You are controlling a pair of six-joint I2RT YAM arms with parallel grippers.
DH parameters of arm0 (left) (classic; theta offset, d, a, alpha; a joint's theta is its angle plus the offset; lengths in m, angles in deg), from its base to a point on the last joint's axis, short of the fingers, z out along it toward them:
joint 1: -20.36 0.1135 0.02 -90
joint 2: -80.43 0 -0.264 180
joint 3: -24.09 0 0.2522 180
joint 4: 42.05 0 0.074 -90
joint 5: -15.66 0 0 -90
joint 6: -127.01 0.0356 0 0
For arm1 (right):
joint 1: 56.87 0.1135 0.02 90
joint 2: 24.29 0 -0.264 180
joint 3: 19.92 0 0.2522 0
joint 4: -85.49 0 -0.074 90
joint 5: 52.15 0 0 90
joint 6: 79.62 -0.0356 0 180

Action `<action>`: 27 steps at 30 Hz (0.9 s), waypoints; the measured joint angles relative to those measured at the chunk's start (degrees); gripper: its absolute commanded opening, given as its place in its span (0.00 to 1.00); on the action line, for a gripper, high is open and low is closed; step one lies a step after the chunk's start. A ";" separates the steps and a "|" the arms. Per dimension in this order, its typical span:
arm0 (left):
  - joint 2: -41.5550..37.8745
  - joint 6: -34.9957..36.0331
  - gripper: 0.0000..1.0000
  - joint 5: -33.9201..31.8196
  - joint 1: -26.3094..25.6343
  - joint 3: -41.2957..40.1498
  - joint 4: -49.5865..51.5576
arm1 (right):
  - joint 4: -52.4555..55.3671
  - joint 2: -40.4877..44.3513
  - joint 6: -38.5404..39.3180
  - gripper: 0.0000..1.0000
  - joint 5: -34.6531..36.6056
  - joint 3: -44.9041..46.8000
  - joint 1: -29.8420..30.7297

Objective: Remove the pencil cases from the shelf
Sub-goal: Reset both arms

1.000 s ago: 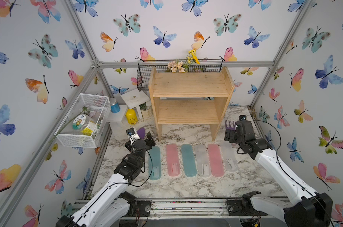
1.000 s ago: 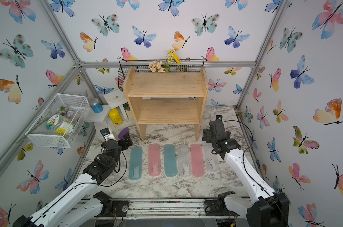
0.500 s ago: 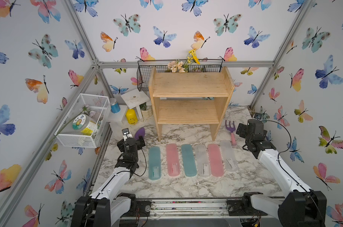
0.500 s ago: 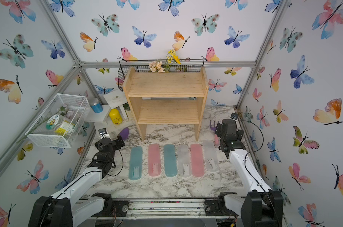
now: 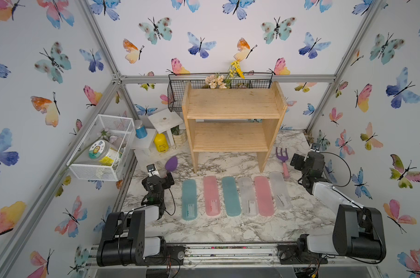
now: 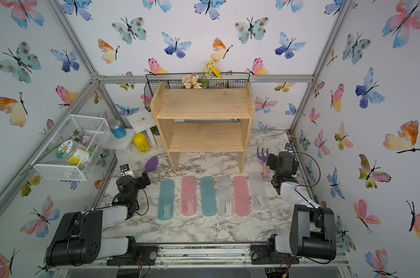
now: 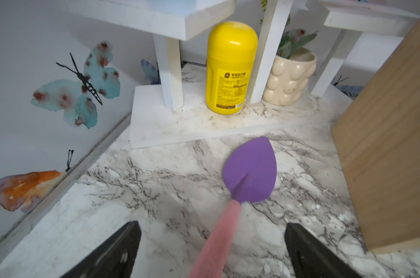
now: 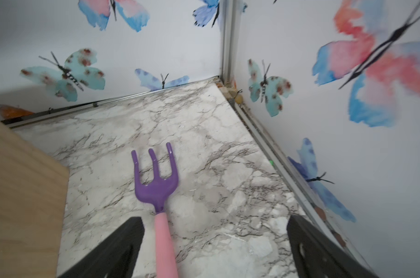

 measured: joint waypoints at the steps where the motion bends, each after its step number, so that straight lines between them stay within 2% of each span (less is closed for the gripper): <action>1: 0.00 0.13 0.99 0.55 -0.02 -0.57 -0.94 | -1.62 -1.31 -0.02 0.99 -1.97 0.94 0.00; 5: 0.39 1.40 0.99 2.71 -0.44 -3.50 -8.52 | -7.98 -3.89 0.00 0.99 -6.62 5.40 0.04; 9: 4.68 2.49 0.99 3.34 -0.81 -8.52 -19.37 | -18.51 -4.83 0.55 0.99 -9.75 13.18 0.20; 16: 4.74 3.85 0.99 4.68 -1.46 -3.87 -17.73 | -43.43 -8.50 2.56 0.99 -10.88 28.11 3.26; 22: 4.72 4.20 0.99 4.68 -1.68 -3.61 -16.61 | -48.65 -9.05 3.10 0.99 -9.38 27.71 4.31; 27: 4.72 4.28 0.99 4.68 -1.75 -3.61 -15.76 | -48.68 -8.90 3.54 0.99 -9.40 26.34 4.39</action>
